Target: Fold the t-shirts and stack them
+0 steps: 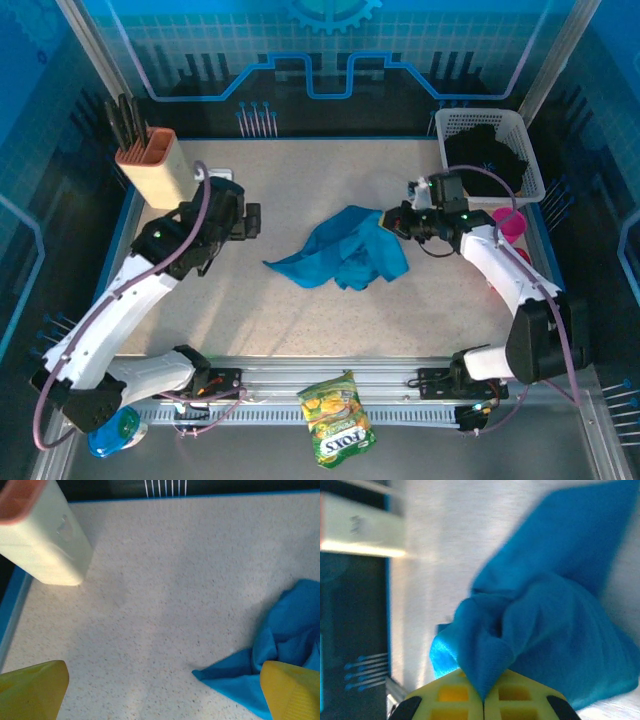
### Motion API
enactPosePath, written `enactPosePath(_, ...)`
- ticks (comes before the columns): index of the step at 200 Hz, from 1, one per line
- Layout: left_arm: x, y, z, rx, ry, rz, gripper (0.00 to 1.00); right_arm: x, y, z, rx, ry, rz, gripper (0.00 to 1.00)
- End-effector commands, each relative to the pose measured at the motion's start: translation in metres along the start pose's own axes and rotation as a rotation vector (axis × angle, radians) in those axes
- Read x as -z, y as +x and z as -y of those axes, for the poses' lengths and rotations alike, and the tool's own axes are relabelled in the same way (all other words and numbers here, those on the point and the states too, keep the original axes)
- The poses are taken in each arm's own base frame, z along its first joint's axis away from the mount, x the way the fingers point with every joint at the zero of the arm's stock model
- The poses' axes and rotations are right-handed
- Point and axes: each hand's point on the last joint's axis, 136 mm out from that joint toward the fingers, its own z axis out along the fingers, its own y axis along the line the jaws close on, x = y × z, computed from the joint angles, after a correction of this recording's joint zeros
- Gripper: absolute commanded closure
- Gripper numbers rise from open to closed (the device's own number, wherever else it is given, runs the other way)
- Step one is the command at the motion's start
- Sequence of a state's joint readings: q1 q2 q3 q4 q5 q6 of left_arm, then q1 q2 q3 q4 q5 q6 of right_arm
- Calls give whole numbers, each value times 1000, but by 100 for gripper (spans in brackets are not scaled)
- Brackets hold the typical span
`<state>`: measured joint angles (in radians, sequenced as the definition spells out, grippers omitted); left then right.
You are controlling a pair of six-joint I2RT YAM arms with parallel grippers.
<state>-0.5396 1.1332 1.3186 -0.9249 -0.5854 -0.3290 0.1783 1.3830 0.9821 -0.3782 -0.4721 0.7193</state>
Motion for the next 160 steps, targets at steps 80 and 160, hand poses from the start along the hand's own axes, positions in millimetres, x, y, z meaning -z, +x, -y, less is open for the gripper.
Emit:
enactPosePath(80, -92, 115, 89, -34, 83, -396, 1, 21, 1, 79, 116, 360, 13, 14)
enactPosePath(160, -130, 191, 150, -172, 117, -494, 1, 22, 104, 42, 172, 397, 2, 4)
